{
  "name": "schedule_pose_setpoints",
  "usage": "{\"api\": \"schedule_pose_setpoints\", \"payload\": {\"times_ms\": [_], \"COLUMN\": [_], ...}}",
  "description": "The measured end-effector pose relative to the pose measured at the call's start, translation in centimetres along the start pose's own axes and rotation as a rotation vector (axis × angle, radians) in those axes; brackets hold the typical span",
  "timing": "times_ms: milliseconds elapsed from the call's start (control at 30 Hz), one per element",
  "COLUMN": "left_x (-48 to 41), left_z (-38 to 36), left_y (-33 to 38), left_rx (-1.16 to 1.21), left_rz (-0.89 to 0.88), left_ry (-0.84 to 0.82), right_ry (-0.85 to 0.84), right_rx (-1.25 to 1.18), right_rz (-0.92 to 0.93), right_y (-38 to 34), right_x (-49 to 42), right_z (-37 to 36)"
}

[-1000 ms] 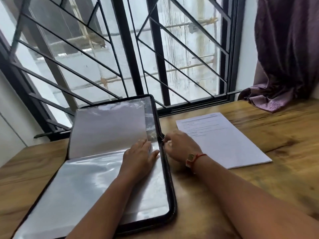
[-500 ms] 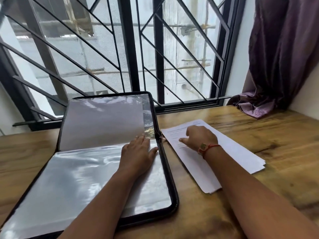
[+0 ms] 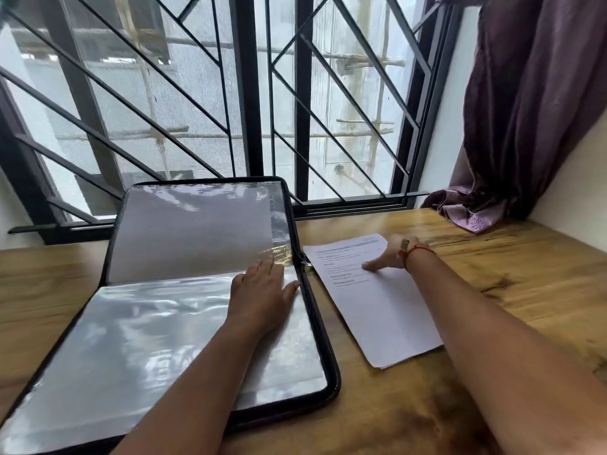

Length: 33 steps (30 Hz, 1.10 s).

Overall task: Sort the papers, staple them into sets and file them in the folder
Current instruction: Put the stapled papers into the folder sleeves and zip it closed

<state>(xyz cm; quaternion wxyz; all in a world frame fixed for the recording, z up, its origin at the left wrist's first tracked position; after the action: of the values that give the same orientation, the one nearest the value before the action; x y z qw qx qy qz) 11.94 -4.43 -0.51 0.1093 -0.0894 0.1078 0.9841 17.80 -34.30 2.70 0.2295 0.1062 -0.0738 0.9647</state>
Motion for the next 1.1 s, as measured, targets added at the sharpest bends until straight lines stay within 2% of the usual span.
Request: {"api": "schedule_pose_setpoints", "payload": {"times_ms": [300,500,733,833,1100], "left_x": [0.0,0.0,0.1,0.2,0.5], "left_z": [0.1,0.0,0.3,0.6,1.3], "left_y": [0.0,-0.1,0.1,0.3,0.2], "left_rx": [0.009,0.01,0.007,-0.014,0.034], "left_rz": [-0.004,0.001,-0.005,-0.008,0.0], "left_ry": [0.012,-0.001,0.011,0.039,0.095], "right_ry": [-0.044,0.007,0.055,0.152,0.461], "right_rx": [-0.119,-0.219,-0.482,-0.704,-1.071], "right_rz": [0.005,0.009,0.125,0.199,0.476], "right_y": [1.0,1.6,1.8,1.9,0.8], "right_x": [-0.9,1.2,1.4,2.3,6.5], "right_z": [0.6,1.3,1.8,3.8,13.0]}}
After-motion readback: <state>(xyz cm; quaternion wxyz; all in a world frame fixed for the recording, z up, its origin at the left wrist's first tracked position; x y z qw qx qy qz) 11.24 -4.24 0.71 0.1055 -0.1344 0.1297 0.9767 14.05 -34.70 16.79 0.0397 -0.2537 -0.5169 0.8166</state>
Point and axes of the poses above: each hand's wrist, its own x-axis away from the middle knuckle, its own z-axis out of the back of the hand, y = z × x, the point moved 4 cm from there along -x, towards the middle knuckle
